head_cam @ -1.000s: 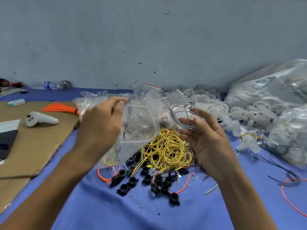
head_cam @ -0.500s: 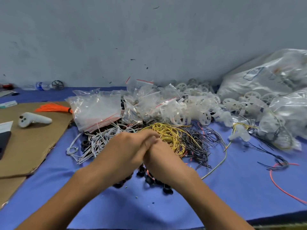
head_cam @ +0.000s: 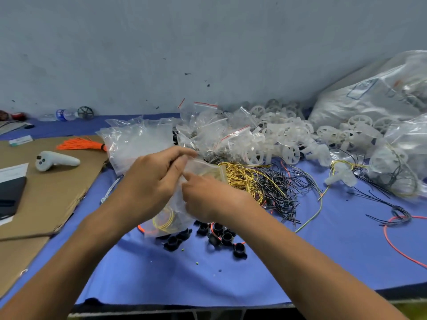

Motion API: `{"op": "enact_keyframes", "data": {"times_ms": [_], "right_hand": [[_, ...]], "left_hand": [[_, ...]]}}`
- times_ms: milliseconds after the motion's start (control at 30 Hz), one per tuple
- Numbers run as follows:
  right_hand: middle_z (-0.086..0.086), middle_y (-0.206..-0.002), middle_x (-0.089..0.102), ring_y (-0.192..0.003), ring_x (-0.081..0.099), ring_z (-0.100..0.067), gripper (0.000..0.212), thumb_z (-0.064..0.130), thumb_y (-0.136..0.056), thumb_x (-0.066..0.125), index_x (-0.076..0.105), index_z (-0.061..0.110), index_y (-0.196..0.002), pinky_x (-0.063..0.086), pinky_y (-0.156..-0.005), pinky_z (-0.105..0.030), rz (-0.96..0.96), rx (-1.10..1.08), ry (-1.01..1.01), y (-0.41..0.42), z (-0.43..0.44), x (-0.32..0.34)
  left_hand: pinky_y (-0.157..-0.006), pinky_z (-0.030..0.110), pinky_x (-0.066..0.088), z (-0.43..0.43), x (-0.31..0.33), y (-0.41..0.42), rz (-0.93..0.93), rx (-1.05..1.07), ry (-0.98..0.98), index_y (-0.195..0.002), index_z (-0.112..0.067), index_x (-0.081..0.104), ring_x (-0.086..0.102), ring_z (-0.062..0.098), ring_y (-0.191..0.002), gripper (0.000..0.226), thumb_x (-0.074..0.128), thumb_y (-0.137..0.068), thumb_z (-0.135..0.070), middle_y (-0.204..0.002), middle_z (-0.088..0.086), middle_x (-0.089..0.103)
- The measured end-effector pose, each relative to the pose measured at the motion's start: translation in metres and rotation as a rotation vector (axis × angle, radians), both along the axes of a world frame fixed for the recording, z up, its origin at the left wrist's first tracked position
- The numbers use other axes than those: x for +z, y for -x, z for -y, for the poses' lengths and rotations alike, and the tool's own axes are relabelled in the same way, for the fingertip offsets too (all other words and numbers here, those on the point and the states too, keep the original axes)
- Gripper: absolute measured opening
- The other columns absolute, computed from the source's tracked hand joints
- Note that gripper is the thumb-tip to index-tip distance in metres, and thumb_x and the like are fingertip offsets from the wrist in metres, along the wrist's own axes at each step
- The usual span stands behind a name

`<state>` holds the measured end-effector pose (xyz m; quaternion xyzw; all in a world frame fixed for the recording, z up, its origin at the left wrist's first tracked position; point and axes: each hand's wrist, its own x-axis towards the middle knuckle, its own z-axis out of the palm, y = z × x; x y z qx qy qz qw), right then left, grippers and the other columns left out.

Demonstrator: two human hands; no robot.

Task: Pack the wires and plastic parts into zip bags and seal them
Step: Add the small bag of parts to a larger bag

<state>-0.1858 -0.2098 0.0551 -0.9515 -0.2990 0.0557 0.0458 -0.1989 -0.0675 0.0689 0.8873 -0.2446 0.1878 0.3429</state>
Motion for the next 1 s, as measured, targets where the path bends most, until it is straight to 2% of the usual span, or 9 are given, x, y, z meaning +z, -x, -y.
{"op": "enact_keyframes", "data": {"times_ms": [67, 133, 200, 300, 400, 567, 633, 833, 1000], "right_hand": [[-0.010, -0.110, 0.053, -0.103, 0.056, -0.030, 0.004, 0.014, -0.098, 0.049, 0.048, 0.014, -0.093, 0.035, -0.076, -0.032, 0.013, 0.063, 0.081, 0.002, -0.001, 0.017], [-0.009, -0.122, 0.059, -0.109, 0.057, -0.027, 0.029, 0.015, -0.099, 0.049, 0.053, 0.013, -0.128, 0.036, -0.077, -0.027, 0.073, 0.091, 0.096, 0.001, -0.002, 0.032], [-0.007, -0.120, 0.063, -0.092, 0.059, -0.024, 0.035, 0.012, -0.100, 0.045, 0.054, 0.017, -0.133, 0.041, -0.073, -0.027, 0.169, 0.074, 0.012, 0.003, 0.001, 0.054], [0.005, -0.094, 0.069, -0.075, 0.060, -0.006, 0.029, 0.013, -0.099, 0.046, 0.066, 0.021, -0.119, 0.046, -0.068, -0.024, 0.320, 0.028, -0.520, 0.009, 0.014, 0.074], [0.018, -0.071, 0.056, -0.061, 0.048, 0.006, 0.018, 0.014, -0.094, 0.052, 0.067, 0.017, -0.103, 0.037, -0.062, -0.018, 0.644, -0.106, -1.152, 0.014, 0.032, 0.053], [-0.003, -0.101, 0.062, -0.090, 0.060, -0.026, 0.020, 0.028, -0.100, 0.045, 0.062, 0.020, -0.108, 0.053, -0.077, -0.039, 0.123, -0.146, -0.209, 0.012, 0.041, -0.051], [-0.009, -0.106, 0.055, -0.098, 0.055, -0.033, 0.022, 0.027, -0.100, 0.045, 0.059, 0.015, -0.110, 0.049, -0.077, -0.039, 0.042, -0.111, -0.030, 0.014, 0.035, -0.081], [-0.012, -0.099, 0.057, -0.093, 0.052, -0.033, 0.014, 0.015, -0.097, 0.047, 0.057, 0.008, -0.101, 0.045, -0.073, -0.039, 0.130, -0.087, -0.015, 0.008, 0.030, -0.095], [0.013, -0.093, 0.060, -0.083, 0.056, -0.006, 0.007, 0.032, -0.096, 0.058, 0.062, 0.027, -0.100, 0.048, -0.074, -0.028, 0.414, -0.354, -0.806, 0.016, 0.059, -0.028]], "left_hand": [[-0.046, 0.009, 0.032, -0.007, 0.002, -0.005, 0.032, 0.090, -0.069, -0.116, -0.025, 0.070, 0.047, -0.002, -0.046, 0.024, 0.052, -0.103, -0.018, -0.049, -0.023, 0.051], [-0.045, 0.015, 0.035, -0.019, 0.007, -0.015, -0.013, 0.167, -0.133, -0.113, -0.027, 0.071, 0.052, -0.002, -0.048, 0.022, 0.052, -0.102, -0.019, -0.053, -0.028, 0.056], [-0.054, 0.034, 0.050, -0.032, 0.012, -0.028, -0.091, 0.199, -0.052, -0.108, -0.024, 0.072, 0.059, 0.014, -0.053, 0.021, 0.052, -0.102, -0.020, -0.065, -0.009, 0.069], [-0.055, 0.026, 0.042, -0.047, 0.026, -0.047, -0.099, 0.260, 0.257, -0.109, -0.018, 0.074, 0.050, 0.023, -0.056, 0.024, 0.051, -0.103, -0.018, -0.073, 0.017, 0.067], [-0.034, 0.010, 0.022, -0.058, 0.042, -0.056, -0.016, 0.341, 0.485, -0.096, -0.024, 0.073, 0.032, 0.005, -0.034, 0.025, 0.049, -0.103, -0.021, -0.043, -0.011, 0.044], [-0.039, 0.020, 0.025, -0.055, 0.048, -0.054, 0.088, 0.304, 0.422, -0.098, -0.027, 0.072, 0.031, 0.008, -0.041, 0.024, 0.048, -0.101, -0.025, -0.047, -0.009, 0.042], [-0.047, 0.026, 0.024, -0.050, 0.042, -0.055, 0.095, 0.286, 0.373, -0.101, -0.023, 0.071, 0.031, 0.012, -0.047, 0.023, 0.048, -0.101, -0.024, -0.055, 0.000, 0.042], [-0.051, 0.029, 0.030, -0.046, 0.018, -0.042, 0.069, 0.258, 0.195, -0.106, -0.025, 0.072, 0.035, 0.012, -0.047, 0.029, 0.048, -0.097, -0.036, -0.058, 0.018, 0.051], [-0.039, 0.018, 0.022, -0.043, 0.011, -0.028, 0.067, 0.238, 0.126, -0.109, -0.029, 0.070, 0.033, 0.008, -0.040, 0.020, 0.051, -0.103, -0.028, -0.045, -0.010, 0.040]]}}
